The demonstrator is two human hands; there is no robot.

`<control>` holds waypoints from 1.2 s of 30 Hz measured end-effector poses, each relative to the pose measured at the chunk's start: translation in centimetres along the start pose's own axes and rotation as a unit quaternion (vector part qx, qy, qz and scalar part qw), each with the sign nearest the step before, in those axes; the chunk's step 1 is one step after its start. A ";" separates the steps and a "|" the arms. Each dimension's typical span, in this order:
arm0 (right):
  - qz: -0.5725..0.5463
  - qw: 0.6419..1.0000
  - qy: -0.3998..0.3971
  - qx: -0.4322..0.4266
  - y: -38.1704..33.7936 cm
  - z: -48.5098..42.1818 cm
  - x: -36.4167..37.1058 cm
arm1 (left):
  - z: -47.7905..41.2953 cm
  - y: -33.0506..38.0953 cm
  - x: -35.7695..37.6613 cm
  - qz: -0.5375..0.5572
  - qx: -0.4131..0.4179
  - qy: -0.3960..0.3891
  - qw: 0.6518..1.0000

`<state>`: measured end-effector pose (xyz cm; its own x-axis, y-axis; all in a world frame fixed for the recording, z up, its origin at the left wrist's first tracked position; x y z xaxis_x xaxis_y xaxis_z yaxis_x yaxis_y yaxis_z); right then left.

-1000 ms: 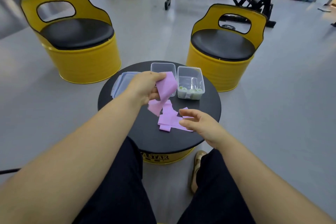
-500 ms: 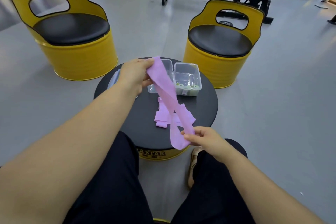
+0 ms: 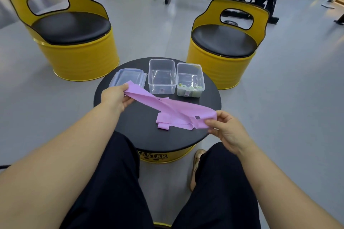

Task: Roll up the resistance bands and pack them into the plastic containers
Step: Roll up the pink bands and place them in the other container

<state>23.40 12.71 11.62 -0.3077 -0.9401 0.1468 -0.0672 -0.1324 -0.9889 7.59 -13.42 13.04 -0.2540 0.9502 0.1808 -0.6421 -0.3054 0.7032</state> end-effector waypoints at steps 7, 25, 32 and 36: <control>0.213 0.959 0.164 -0.088 -0.1 -1.0 -2.6 | 1.3 0.8 2.7 0.048 0.023 -0.057 0.997; 0.094 0.984 -0.017 -0.149 -6.8 -2.1 7.6 | 9.2 -1.6 9.3 -0.254 0.250 -0.153 0.922; -0.014 0.990 0.052 -0.133 -7.7 -2.2 6.9 | 12.7 -2.2 10.5 -0.370 0.341 -0.248 0.828; 0.060 0.985 0.075 -0.145 -7.9 -2.8 4.9 | 12.5 -1.9 10.6 -0.373 0.357 -0.236 0.823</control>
<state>19.80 9.99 20.24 -0.4642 -0.8841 0.0529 -0.2830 0.0914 -0.9548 15.20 -2.00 22.20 0.4358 0.8263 -0.3567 0.1397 0.3294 0.9338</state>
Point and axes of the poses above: each hand's wrist, its own z-axis away from the middle knuckle, its own x-axis out of the palm, y = z × x, the point moved 4 cm from there along -z, towards the middle knuckle, and after that the axes turned 14 degrees about -x, right-handed, at the moved point
